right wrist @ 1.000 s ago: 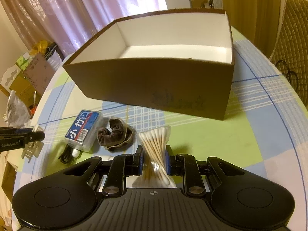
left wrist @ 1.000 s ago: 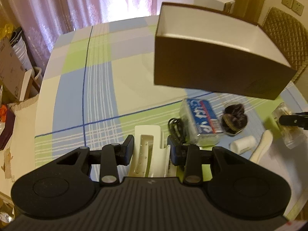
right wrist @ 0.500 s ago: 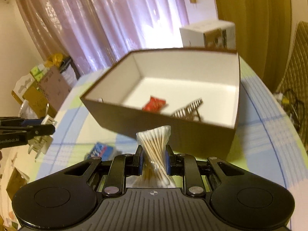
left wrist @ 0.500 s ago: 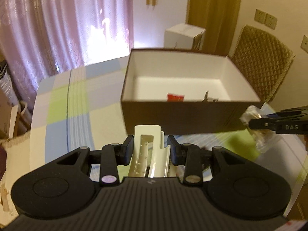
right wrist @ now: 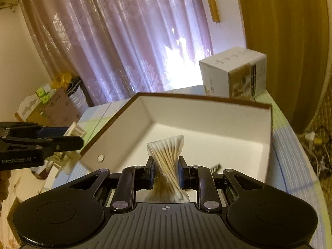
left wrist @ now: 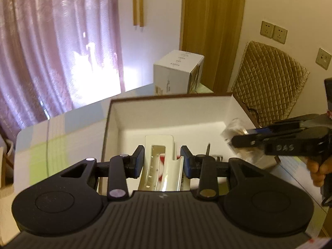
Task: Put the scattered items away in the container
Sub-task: 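Carry the white clip and the cotton swab bag over the box with both tools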
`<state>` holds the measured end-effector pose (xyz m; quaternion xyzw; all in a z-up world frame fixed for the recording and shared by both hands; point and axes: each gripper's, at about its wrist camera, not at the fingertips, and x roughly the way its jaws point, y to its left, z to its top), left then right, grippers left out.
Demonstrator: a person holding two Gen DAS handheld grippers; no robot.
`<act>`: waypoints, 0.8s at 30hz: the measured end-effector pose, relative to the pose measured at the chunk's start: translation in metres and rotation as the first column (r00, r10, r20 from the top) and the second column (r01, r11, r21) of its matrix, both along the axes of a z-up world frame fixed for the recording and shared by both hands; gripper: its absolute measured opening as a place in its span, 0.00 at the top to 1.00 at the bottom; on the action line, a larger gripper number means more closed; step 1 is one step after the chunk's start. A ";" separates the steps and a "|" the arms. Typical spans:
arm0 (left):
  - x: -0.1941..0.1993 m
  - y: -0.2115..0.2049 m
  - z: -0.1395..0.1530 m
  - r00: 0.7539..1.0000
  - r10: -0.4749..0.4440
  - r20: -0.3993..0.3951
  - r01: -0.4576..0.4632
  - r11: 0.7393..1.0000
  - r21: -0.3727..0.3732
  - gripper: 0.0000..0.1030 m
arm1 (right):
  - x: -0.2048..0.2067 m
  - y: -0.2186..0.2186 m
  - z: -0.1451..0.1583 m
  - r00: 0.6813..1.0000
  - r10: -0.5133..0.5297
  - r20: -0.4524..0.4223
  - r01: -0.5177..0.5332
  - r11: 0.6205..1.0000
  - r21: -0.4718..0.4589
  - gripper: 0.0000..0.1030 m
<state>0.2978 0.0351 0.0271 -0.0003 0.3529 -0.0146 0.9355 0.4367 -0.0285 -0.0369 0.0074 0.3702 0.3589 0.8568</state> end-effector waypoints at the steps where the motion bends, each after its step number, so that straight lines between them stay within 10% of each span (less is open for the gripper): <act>1: 0.012 0.001 -0.002 1.000 0.000 -0.005 0.000 1.000 0.001 0.69 | 0.007 0.004 -0.001 1.000 0.002 0.003 -0.002 1.000 -0.004 0.82; 24: 0.173 0.024 -0.116 0.954 0.054 -0.294 -0.044 0.998 0.041 0.68 | 0.131 0.079 -0.093 0.989 0.004 -0.146 -0.043 0.965 -0.259 0.82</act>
